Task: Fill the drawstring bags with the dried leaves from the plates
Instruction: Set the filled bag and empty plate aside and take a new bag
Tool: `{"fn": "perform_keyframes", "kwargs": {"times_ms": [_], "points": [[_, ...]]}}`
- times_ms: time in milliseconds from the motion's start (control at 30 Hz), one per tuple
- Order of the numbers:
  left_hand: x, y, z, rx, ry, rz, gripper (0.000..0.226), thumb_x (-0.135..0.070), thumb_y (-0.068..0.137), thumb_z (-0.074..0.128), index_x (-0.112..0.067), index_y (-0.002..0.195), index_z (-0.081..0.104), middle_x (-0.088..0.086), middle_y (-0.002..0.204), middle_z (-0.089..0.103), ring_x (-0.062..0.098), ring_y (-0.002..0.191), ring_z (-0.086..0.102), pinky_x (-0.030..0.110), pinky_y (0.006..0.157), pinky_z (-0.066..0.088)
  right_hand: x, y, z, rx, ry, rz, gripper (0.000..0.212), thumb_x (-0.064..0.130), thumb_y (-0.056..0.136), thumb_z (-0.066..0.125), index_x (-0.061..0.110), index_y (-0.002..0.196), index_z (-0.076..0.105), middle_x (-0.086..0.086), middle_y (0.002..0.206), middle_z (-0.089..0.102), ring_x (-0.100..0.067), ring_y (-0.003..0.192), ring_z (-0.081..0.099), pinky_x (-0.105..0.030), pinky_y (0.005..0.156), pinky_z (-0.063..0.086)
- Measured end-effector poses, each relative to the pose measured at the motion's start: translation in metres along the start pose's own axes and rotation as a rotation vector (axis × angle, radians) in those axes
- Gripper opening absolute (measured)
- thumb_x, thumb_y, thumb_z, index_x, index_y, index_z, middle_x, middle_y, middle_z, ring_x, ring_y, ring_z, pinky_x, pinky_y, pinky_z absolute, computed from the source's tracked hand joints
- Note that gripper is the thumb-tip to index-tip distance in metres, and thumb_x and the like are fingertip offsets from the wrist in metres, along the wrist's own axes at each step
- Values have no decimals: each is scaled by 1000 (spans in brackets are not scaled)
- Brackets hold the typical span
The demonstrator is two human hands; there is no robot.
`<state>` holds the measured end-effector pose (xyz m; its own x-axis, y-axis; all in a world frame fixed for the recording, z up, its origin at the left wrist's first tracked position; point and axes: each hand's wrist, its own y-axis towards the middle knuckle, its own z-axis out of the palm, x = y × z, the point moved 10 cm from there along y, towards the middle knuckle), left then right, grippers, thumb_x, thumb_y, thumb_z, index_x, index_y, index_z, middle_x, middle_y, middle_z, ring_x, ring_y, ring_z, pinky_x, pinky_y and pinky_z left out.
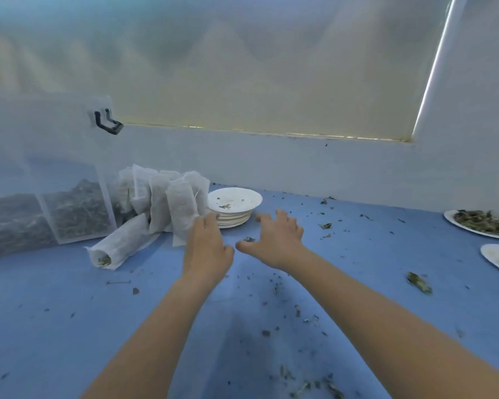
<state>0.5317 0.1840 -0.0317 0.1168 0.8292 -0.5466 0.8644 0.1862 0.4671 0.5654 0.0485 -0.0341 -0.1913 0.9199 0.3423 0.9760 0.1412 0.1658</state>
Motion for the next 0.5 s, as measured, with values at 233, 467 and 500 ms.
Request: {"fn": "perform_keyframes", "kwargs": {"times_ms": [233, 467, 500], "points": [[-98, -100, 12, 173, -162, 57, 56, 1, 83, 54, -12, 134, 36, 6, 128, 43, 21, 114, 47, 36, 91, 43, -47, -123, -50, -49, -20, 52, 66, 52, 81, 57, 22, 136, 37, -14, 145, 23, -34, 132, 23, -43, 108, 15], [-227, -192, 36, 273, -277, 252, 51, 4, 83, 48, -13, 131, 41, 5, 125, 45, 20, 106, 50, 30, 80, 45, -138, -238, -115, -130, -80, 177, 58, 48, 88, 50, 24, 139, 36, -13, 147, 23, -32, 134, 25, -43, 108, 17], [-247, -205, 42, 294, -298, 278, 50, 5, 84, 48, -12, 131, 41, 5, 125, 45, 21, 106, 51, 30, 80, 45, -154, -253, -125, -136, -97, 203, 57, 48, 88, 51, 24, 138, 37, -12, 147, 24, -32, 134, 26, -43, 107, 18]]}}
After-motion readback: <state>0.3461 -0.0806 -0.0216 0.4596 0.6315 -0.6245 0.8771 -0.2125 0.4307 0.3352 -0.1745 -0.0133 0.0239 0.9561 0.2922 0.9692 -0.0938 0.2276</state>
